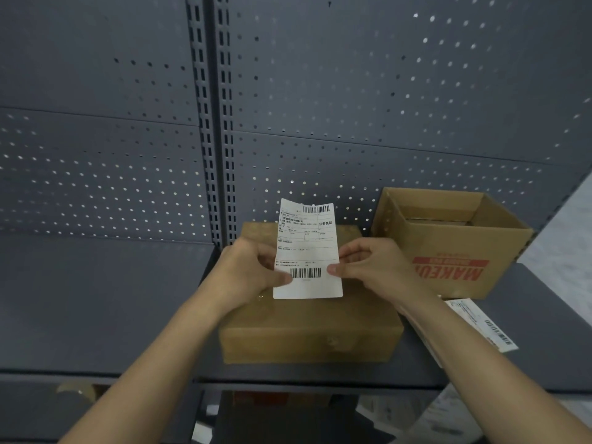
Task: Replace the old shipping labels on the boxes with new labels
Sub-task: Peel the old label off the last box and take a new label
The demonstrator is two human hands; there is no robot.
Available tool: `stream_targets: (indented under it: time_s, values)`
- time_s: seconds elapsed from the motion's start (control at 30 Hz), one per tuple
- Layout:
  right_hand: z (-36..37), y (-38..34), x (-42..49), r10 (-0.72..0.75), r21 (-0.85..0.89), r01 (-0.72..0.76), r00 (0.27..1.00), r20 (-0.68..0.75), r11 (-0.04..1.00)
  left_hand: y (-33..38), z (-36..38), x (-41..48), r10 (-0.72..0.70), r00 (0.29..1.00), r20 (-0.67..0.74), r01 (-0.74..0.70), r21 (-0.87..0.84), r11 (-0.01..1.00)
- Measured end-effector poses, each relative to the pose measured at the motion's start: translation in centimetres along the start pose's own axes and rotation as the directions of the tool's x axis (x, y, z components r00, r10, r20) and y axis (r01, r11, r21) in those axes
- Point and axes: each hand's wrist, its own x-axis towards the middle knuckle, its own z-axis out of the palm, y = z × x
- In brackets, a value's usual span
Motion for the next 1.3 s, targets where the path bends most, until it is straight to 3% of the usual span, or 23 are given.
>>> stream_targets:
  time_s: [0.67,0.8,0.93,1.1,1.3]
  values:
    - [0.9,1.5,0.3,-0.082,-0.275,0.070,0.996,-0.034,0.959,-0.6,0.8,0.3,-0.006,1.000,0.014,0.004,0.130,0.992]
    - [1.1,1.2,-0.1,-0.112,-0.405,0.087,0.993,-0.039,0.910,-0.7,0.8,0.2,-0.034,0.999,-0.014,0.036,0.109,0.993]
    - [1.0,1.3,-0.5,-0.164,-0.525,0.099,0.983,-0.079,0.846,-0.1,0.8,-0.4,0.031,0.997,-0.076,-0.021,0.130,0.991]
    - [1.3,2.2,-0.5,-0.291,-0.559,0.243,0.957,0.003,0.793,-1.3,1.4,-0.6,0.140,0.980,-0.140,-0.092,0.307,0.947]
    - [1.3,2.8,0.7,-0.398,-0.488,0.450,0.892,0.212,0.748,-2.8,1.1,0.3,0.308,0.950,0.058,-0.301,0.439,0.846]
